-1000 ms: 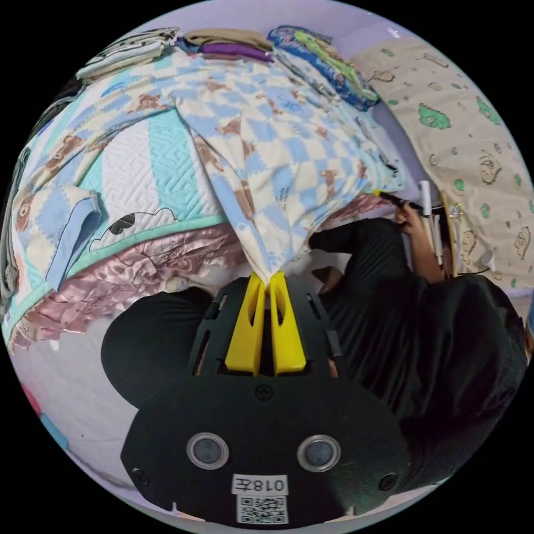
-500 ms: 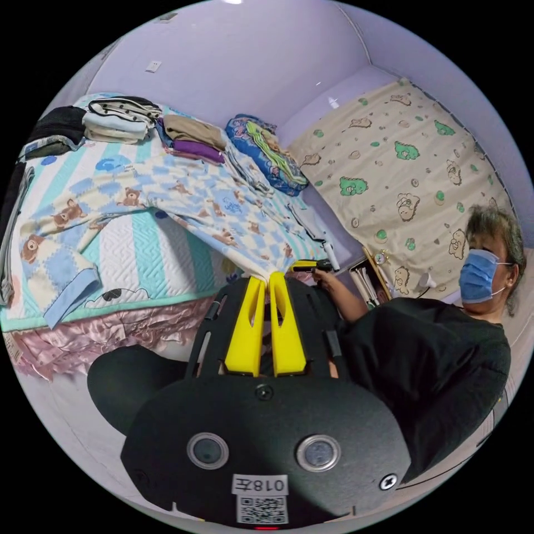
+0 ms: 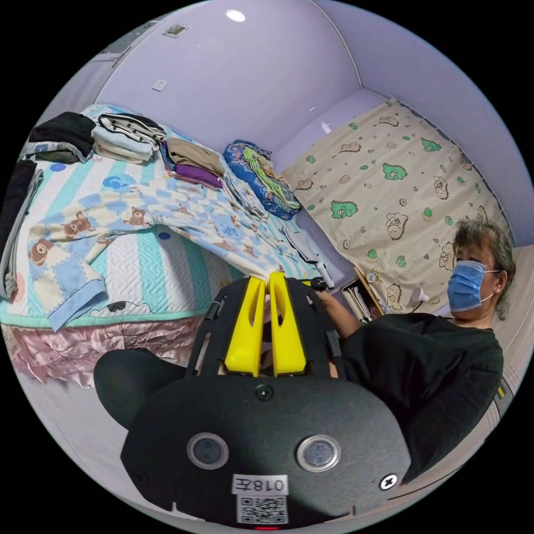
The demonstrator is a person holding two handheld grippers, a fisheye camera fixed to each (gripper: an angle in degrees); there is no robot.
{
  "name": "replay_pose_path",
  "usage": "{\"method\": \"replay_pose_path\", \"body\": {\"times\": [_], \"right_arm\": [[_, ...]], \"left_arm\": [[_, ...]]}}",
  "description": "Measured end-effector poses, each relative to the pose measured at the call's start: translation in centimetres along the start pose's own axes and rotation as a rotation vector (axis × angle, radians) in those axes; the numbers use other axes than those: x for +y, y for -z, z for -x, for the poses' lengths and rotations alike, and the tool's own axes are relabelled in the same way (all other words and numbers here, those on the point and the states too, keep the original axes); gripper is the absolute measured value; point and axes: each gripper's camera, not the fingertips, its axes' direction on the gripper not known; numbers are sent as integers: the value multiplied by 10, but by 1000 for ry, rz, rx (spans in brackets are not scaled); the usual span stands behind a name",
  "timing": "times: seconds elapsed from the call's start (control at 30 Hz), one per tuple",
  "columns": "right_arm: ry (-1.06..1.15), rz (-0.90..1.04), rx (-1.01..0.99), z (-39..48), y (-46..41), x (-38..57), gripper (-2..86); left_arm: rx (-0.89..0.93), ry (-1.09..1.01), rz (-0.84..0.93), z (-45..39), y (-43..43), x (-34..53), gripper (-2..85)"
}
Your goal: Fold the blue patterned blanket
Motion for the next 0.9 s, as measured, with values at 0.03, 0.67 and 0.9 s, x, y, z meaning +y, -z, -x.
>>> {"method": "replay_pose_path", "body": {"times": [0.03, 0.67, 0.9], "right_arm": [[-3, -14, -23, -3, 9, 2, 11], [-271, 76, -279, -58, 29, 54, 18], [-227, 452, -42, -36, -24, 44, 82]], "left_arm": [[-2, -9, -9, -5, 9, -3, -9], [-184, 178, 486, -58, 1, -37, -3], [-253, 259, 559, -96, 26, -73, 76]]}}
